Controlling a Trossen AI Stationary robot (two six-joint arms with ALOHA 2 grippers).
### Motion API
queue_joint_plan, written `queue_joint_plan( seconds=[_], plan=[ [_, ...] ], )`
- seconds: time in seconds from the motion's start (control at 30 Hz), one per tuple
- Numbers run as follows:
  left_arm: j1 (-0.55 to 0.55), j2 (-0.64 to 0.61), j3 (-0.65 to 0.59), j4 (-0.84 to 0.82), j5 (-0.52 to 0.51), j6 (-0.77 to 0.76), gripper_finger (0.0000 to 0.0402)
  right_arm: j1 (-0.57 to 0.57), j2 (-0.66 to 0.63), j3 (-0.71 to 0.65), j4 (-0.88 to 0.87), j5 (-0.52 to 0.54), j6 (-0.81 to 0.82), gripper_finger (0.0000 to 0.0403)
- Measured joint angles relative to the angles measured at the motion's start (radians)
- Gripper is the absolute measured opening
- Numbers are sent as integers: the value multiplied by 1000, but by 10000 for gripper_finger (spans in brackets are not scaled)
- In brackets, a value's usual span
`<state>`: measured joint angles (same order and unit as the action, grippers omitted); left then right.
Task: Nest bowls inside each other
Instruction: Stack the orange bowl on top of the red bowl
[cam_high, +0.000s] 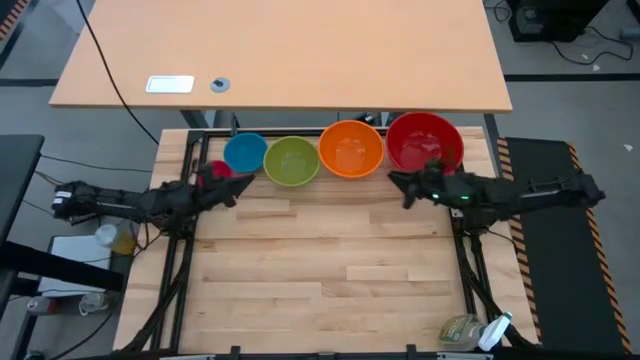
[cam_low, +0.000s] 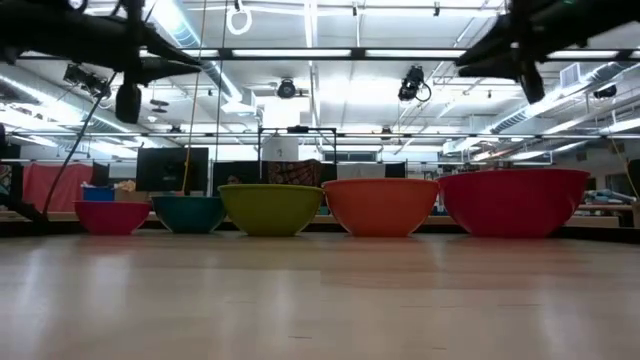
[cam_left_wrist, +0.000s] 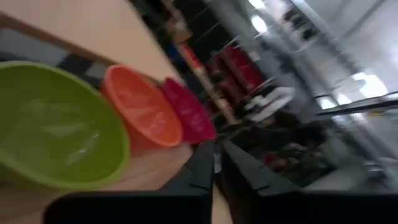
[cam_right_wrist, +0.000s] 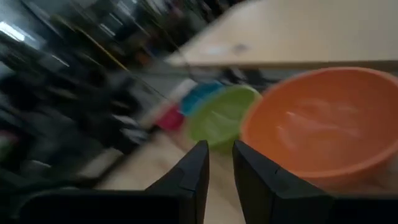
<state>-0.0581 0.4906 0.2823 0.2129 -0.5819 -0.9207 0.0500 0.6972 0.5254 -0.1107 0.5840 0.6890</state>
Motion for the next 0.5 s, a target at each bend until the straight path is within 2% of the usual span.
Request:
queue_joint_plan(
  seconds=[0.1, 0.2, 0.33, 0.5],
  plan=[
    [26, 64, 69, -103, 2, -8, 83, -36, 176, 142, -133, 11, 62, 82],
    [55, 109, 129, -176, 9, -8, 127, -76, 337, 234, -232, -15, 214, 84],
    [110, 144, 190, -254, 86, -1, 171, -119, 477, 262, -234, -30, 456, 109],
    [206, 153, 261, -373, 206, 7, 182, -143, 573, 262, -233, -33, 704, 170]
  ],
)
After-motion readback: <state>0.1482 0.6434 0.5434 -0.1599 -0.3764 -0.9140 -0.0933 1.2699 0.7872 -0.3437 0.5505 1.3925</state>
